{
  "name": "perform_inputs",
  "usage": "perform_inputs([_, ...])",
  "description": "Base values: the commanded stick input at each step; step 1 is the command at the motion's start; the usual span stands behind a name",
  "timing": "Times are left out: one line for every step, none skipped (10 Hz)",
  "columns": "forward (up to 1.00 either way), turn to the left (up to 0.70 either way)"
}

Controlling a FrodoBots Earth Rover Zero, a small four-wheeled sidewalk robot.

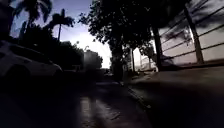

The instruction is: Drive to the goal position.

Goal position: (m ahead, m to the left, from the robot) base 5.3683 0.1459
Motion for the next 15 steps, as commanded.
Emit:
perform_inputs([0.7, 0.0])
perform_inputs([0.7, 0.0])
perform_inputs([0.7, 0.0])
perform_inputs([0.7, 0.0])
perform_inputs([0.7, 0.0])
perform_inputs([0.7, 0.0])
perform_inputs([0.7, 0.0])
perform_inputs([0.7, 0.0])
perform_inputs([0.7, 0.0])
perform_inputs([0.7, 0.0])
perform_inputs([0.7, 0.0])
perform_inputs([0.7, 0.0])
perform_inputs([0.7, 0.0])
perform_inputs([0.7, 0.0])
perform_inputs([0.7, 0.0])
